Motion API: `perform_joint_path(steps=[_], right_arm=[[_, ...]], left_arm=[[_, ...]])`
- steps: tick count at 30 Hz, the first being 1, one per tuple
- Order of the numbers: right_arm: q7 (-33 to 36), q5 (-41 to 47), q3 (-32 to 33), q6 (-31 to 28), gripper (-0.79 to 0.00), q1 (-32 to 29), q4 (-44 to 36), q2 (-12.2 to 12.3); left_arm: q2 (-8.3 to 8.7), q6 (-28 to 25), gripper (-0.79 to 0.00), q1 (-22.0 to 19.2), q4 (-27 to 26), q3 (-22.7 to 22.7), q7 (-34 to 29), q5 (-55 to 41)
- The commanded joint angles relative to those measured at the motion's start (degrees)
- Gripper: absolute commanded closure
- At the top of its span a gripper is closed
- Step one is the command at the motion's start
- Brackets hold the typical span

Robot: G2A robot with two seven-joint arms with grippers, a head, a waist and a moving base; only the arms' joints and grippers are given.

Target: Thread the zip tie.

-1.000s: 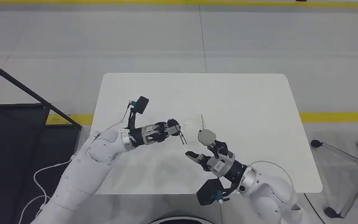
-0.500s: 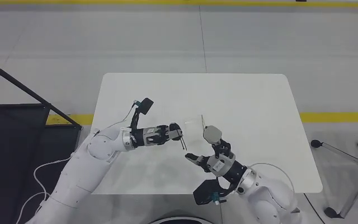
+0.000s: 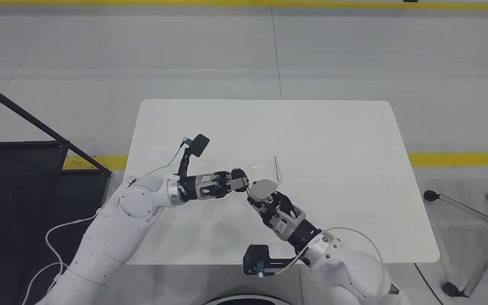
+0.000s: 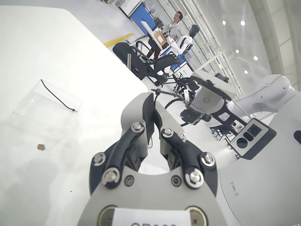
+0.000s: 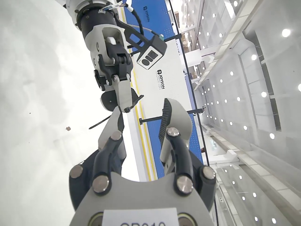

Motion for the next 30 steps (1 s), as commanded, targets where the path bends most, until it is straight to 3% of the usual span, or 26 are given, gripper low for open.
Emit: perform_joint_path(steps=[1, 16, 21, 25, 30], right_arm=[[1.07, -0.85, -1.03, -0.29, -0.357, 0.23, -0.16, -0.15], [2.98, -2.13, -3.45, -0.83, -0.271, 1.7, 0.15, -0.84], [3.34, -1.88, -3.64, -0.78, -0.209, 2.01, 0.4, -1.04], [3.62, -1.62, -3.59, -0.59, -0.142, 2.17, 0.56, -1.18], [3.59, -1.51, -3.5, -0.5, 0.0, 2.2, 0.66, -1.28]], left_arm=[[0.02, 0.0, 0.0, 0.04, -0.04, -0.01, 0.02, 0.01], [0.14, -0.46, 0.0, 0.2, -0.33, 0.11, -0.02, 0.14], [0.17, -0.55, 0.0, 0.13, -0.33, 0.21, -0.2, 0.12], [0.2, -0.92, 0.0, 0.12, -0.3, 0.28, -0.3, 0.18], [0.27, -1.44, 0.0, 0.12, -0.29, 0.22, -0.26, 0.49]])
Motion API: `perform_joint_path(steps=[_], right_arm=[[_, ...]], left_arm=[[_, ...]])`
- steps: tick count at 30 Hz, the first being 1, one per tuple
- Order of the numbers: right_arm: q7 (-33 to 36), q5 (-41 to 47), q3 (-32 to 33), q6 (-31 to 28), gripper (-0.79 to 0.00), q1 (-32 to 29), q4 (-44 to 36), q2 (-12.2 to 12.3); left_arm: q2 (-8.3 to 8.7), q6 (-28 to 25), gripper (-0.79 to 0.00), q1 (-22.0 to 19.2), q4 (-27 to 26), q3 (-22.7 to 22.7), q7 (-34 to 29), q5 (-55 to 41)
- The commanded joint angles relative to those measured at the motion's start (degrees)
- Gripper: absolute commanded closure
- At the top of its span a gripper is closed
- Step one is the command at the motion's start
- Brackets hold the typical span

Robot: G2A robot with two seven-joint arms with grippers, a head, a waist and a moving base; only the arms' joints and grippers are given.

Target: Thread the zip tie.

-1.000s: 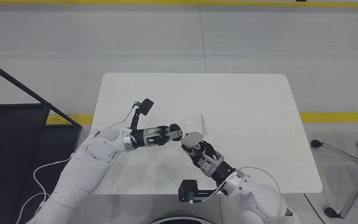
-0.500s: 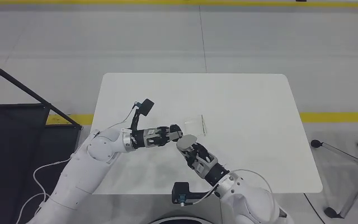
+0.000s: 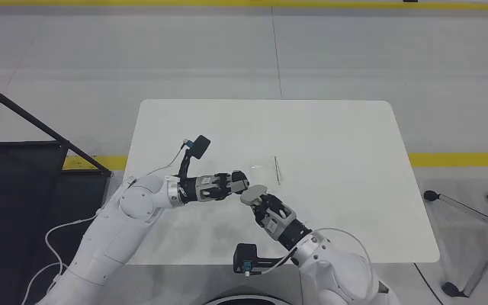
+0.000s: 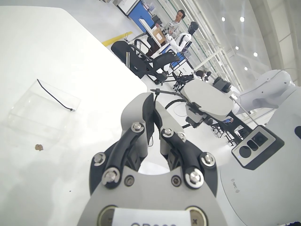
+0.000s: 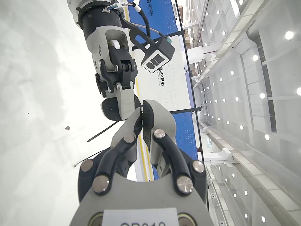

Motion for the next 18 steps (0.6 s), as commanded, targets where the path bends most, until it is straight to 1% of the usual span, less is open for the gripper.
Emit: perform_joint_path(steps=[1, 5, 11, 18], right_arm=[[-0.14, 0.04, 0.05, -0.03, 0.0, -0.03, 0.0, -0.03], [-0.39, -0.03, 0.28, -0.05, 0.0, -0.16, -0.01, -0.05], [-0.49, -0.08, 0.7, -0.45, 0.0, -0.51, -0.27, -0.06], [-0.72, -0.13, 0.85, -1.27, 0.0, -0.49, -0.42, -0.11]], left_arm=[[0.02, -0.23, 0.0, -0.01, -0.02, -0.07, 0.14, 0.26], [0.08, -1.24, 0.0, 0.18, -0.28, -0.64, 1.83, 3.26], [0.02, -4.28, 0.0, 1.79, -1.96, -1.78, 7.45, 10.84], [-0.16, -5.04, 0.0, 4.28, -4.74, -3.0, 14.87, 20.87]])
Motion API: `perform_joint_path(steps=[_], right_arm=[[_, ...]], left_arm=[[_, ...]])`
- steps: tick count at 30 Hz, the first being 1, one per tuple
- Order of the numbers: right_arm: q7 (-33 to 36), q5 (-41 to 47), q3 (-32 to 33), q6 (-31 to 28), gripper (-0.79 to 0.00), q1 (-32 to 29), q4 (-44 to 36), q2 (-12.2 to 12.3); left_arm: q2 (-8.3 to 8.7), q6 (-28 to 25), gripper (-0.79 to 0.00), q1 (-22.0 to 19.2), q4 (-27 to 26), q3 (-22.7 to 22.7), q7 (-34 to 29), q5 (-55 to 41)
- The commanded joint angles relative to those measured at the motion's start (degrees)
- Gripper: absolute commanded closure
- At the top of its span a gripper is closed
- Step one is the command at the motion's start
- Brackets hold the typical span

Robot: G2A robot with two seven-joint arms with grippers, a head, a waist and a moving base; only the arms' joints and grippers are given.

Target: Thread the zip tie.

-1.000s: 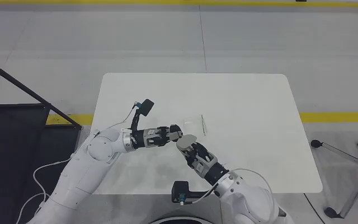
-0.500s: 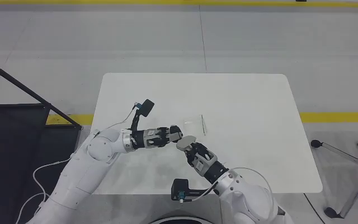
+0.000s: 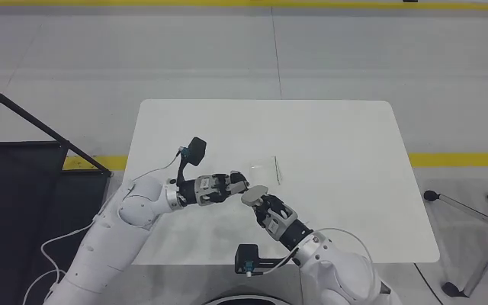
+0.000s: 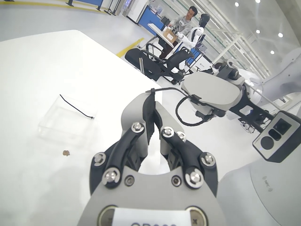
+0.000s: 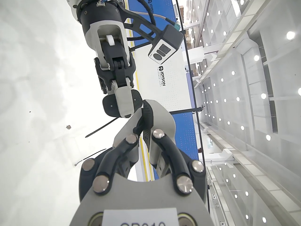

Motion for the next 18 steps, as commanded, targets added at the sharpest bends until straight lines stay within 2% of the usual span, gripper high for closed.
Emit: perform_joint_path(steps=[1, 8, 18], right_arm=[[0.02, -0.05, -0.01, -0.37, 0.0, 0.08, -0.02, -0.02], [-0.02, -0.13, -0.15, -1.59, 0.0, 0.38, -0.12, -0.11], [0.39, -0.25, -0.75, -3.44, 0.0, 0.95, 0.1, -0.31]], left_arm=[[-0.08, 0.15, 0.0, 0.61, -0.64, -0.24, 2.16, 2.69], [-0.22, -0.36, 0.0, 1.6, -1.62, -0.14, 5.57, 7.04], [-0.22, -0.52, 0.0, 1.7, -1.89, 0.08, 7.04, 8.74]])
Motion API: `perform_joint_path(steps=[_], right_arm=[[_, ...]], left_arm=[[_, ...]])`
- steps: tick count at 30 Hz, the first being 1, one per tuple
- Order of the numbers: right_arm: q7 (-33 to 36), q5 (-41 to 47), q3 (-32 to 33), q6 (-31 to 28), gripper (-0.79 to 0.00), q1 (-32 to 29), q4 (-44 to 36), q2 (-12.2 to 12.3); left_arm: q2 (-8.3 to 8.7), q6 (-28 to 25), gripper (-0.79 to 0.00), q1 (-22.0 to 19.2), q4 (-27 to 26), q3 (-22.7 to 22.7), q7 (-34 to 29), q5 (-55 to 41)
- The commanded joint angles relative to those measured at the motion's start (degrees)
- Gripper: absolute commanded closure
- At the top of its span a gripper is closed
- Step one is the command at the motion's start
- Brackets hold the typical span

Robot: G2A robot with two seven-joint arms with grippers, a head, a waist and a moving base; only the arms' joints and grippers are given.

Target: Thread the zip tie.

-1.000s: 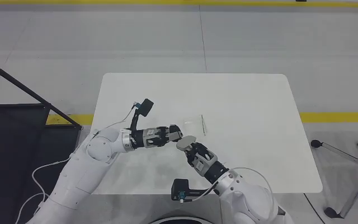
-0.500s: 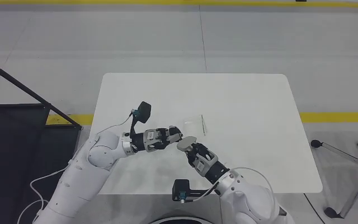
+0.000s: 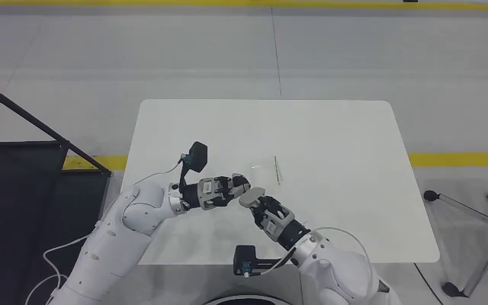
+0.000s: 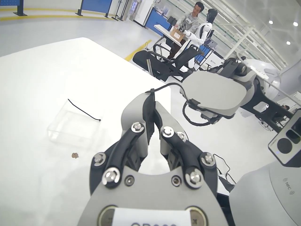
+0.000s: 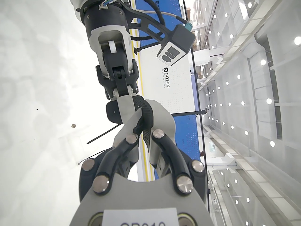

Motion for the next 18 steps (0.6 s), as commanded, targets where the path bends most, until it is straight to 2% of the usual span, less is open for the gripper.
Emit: perform_joint_path(steps=[1, 13, 18], right_arm=[[0.22, -0.05, -0.12, -0.41, 0.0, 0.06, 0.01, -0.04], [1.22, -0.23, -0.31, -3.32, 0.0, -0.11, -0.17, -0.1], [1.55, 0.03, -0.2, -3.63, 0.0, -0.2, -0.38, -0.15]], left_arm=[[0.01, -0.07, 0.0, -0.02, -0.04, 0.01, 0.26, 0.09], [0.06, -1.28, 0.0, 0.91, -0.61, -0.95, 4.01, 2.0], [0.0, -0.99, 0.0, 1.93, -1.79, -1.58, 6.67, 6.08]])
